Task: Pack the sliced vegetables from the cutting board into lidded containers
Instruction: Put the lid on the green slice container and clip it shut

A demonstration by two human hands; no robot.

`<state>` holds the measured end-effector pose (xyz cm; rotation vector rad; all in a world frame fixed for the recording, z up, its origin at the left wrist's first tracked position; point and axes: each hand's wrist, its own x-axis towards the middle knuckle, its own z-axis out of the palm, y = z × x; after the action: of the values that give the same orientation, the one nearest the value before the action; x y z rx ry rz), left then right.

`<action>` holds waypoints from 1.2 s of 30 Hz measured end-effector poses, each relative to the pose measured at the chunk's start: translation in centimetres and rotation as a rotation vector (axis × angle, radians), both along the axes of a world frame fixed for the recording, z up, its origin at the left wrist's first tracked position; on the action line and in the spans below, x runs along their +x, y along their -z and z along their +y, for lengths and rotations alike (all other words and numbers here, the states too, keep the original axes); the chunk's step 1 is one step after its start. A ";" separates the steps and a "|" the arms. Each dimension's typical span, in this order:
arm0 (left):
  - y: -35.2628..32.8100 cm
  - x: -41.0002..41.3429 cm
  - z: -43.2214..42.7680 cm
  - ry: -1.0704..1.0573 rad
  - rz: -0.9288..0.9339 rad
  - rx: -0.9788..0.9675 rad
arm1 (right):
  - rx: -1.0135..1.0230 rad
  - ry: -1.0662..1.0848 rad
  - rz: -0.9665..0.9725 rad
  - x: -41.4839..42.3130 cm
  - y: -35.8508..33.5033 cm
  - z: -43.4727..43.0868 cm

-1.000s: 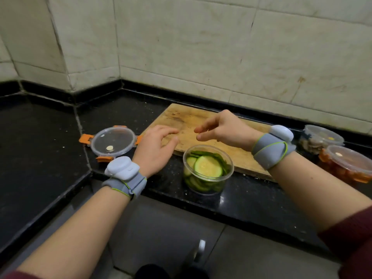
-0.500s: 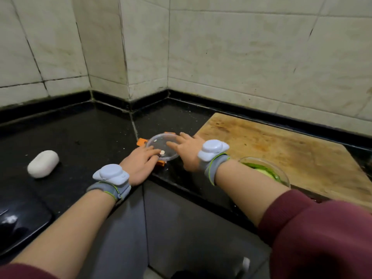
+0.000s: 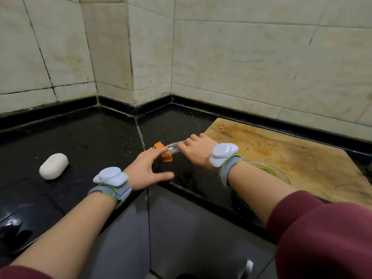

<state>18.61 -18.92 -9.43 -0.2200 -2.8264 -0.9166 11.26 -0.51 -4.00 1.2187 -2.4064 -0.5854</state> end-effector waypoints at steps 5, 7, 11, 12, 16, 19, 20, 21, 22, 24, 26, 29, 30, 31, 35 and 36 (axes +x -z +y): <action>-2.3 0.1 1.0 -0.214 0.205 0.287 | -0.448 -0.007 -0.175 1.2 -1.7 1.3; -2.9 0.1 1.8 -0.261 0.194 0.470 | -0.679 0.026 -0.334 1.6 -2.0 1.4; -4.3 1.0 4.0 -0.192 0.063 0.872 | -0.918 0.064 -0.565 2.1 -2.8 3.2; -4.4 1.1 4.2 -0.184 0.044 0.893 | -0.943 0.068 -0.591 2.2 -2.9 3.6; -4.3 0.8 6.4 -0.359 -0.069 0.912 | -1.035 -0.021 -0.419 3.5 -3.3 6.6; -5.2 1.0 8.3 -0.252 -0.397 1.231 | -1.019 -0.145 -0.213 4.8 -3.5 9.0; -5.5 0.9 9.1 -0.139 -0.466 1.405 | -0.993 -0.173 -0.156 5.2 -3.5 10.0; -5.8 0.7 9.9 -0.017 -0.508 1.551 | -0.963 -0.200 -0.109 5.6 -3.4 10.9; -6.1 0.7 10.2 0.086 -0.514 1.636 | -0.915 -0.230 -0.071 5.8 -3.1 11.4; -7.0 0.5 12.1 0.203 -0.494 1.661 | -0.786 -0.220 0.029 6.2 -2.6 13.2; -7.6 0.1 14.3 0.219 -0.455 1.647 | -0.755 -0.225 0.041 6.4 -1.9 15.4; -7.8 -0.4 16.0 0.229 -0.416 1.621 | -1.122 -0.144 -0.173 7.2 -2.1 17.1; -7.8 -0.5 16.6 0.238 -0.410 1.592 | -1.297 -0.045 -0.213 7.3 -2.4 17.6; -7.7 -0.4 16.6 0.256 -0.400 1.559 | -1.440 0.079 -0.294 6.9 -2.8 17.6; -7.8 -0.6 19.4 0.316 -0.435 1.448 | -1.705 0.375 -1.048 5.6 -3.8 19.0; -7.9 -0.5 19.7 0.312 -0.423 1.416 | -1.771 0.359 -1.136 5.5 -3.9 18.9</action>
<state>18.08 0.81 -1.56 -0.2607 -1.6909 -2.9149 16.74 18.36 -0.10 0.1350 -2.2848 2.2186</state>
